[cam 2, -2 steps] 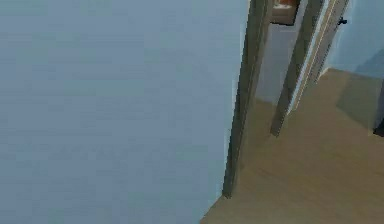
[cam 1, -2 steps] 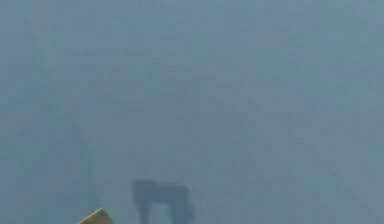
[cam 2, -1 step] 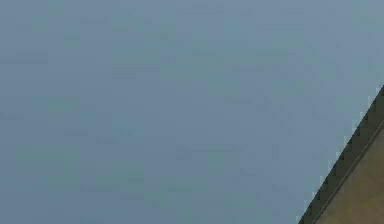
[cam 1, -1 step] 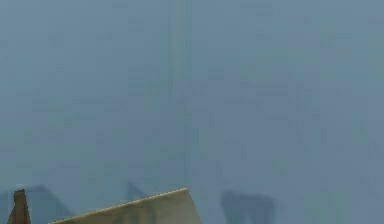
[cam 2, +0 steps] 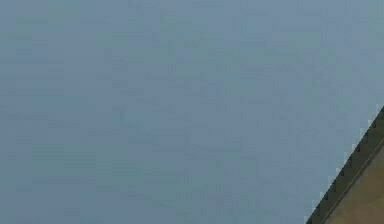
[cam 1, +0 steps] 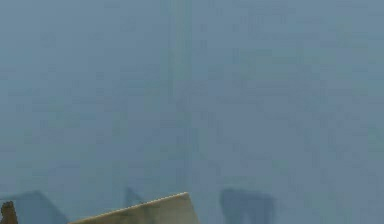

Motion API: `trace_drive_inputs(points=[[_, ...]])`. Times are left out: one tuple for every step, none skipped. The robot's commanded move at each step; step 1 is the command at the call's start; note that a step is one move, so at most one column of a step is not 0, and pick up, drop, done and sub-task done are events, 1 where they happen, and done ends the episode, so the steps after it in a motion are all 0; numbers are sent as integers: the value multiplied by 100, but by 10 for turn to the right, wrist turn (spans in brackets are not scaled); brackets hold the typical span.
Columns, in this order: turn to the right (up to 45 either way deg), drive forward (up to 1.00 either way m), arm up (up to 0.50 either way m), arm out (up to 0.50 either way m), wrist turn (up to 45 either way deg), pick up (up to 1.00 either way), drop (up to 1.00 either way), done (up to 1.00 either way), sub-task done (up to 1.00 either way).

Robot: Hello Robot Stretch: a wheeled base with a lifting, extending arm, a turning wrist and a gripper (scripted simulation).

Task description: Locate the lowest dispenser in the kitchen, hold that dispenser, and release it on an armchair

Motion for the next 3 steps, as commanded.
trace_drive_inputs(points=[[-270,0,0,0,0,0,0,0,0],[0,80,0,0,0,0,0,0,0],[-450,0,0,0,0,0,0,0,0]])
